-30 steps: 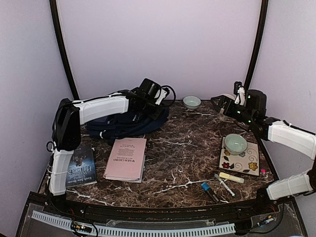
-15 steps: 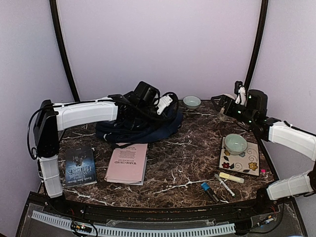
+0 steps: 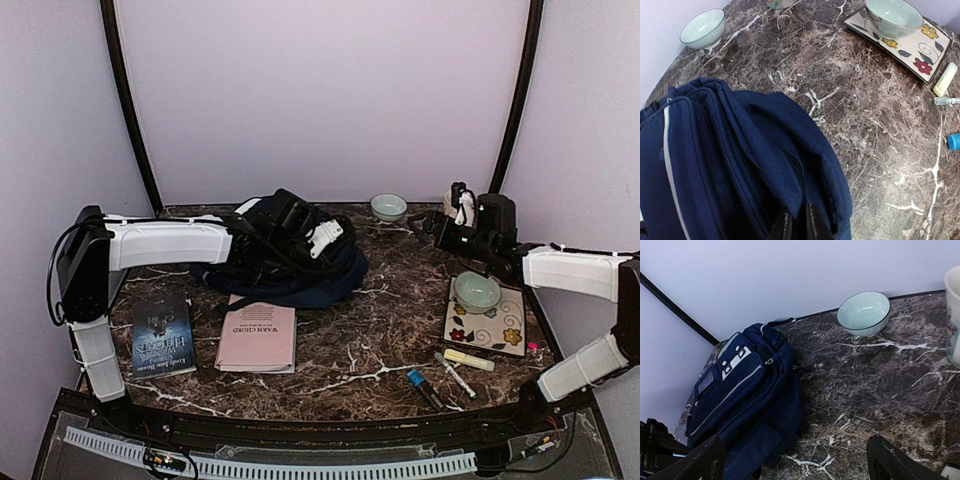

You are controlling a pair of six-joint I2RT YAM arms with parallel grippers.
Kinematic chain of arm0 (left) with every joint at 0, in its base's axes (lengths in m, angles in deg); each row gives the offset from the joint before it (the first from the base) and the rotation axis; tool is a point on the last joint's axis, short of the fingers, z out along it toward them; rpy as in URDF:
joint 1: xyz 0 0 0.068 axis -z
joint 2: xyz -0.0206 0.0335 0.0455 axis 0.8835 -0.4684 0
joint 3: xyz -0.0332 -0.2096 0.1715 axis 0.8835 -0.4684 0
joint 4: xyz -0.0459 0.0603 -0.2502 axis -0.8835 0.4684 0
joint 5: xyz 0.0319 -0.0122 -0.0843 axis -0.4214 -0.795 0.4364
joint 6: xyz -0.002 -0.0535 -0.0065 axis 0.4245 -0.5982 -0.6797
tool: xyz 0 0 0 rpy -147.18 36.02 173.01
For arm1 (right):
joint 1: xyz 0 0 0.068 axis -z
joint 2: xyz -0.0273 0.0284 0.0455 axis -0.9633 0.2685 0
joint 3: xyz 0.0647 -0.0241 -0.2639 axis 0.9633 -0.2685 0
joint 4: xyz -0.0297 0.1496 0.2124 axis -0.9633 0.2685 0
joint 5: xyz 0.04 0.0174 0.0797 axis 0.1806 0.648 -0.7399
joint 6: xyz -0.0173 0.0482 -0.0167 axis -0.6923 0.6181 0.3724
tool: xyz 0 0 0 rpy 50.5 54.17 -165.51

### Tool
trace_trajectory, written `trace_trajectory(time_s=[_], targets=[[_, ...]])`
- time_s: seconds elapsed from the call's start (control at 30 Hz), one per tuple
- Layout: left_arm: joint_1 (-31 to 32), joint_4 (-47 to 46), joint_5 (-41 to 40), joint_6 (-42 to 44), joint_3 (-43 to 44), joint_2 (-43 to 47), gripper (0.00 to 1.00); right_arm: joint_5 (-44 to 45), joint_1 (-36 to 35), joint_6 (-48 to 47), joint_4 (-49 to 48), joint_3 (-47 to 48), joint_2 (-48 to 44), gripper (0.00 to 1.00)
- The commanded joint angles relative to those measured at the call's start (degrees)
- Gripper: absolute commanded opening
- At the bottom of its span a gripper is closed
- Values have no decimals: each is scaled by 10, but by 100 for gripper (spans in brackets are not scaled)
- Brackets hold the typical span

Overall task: Pack the student bag
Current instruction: Move the student bag to the center of the board, then rotate the student bag at the center of the board.

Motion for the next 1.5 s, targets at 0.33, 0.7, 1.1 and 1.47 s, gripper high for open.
trace_trajectory(time_s=[0.33,0.7,1.1,1.47], targets=[[4,-40,-251,-145,-58,107,73,-45,-81,-71,107,209,234,99],[-70,77,-400,-454,-215,218,87,-102,-92,-47,135,366,406,88],[-133,-40,-311,-551,-361,244,90,-228,-92,-2,65,382,464,48],[-190,-249,-152,-505,-396,158,47,-249,-94,7,28,328,399,0]])
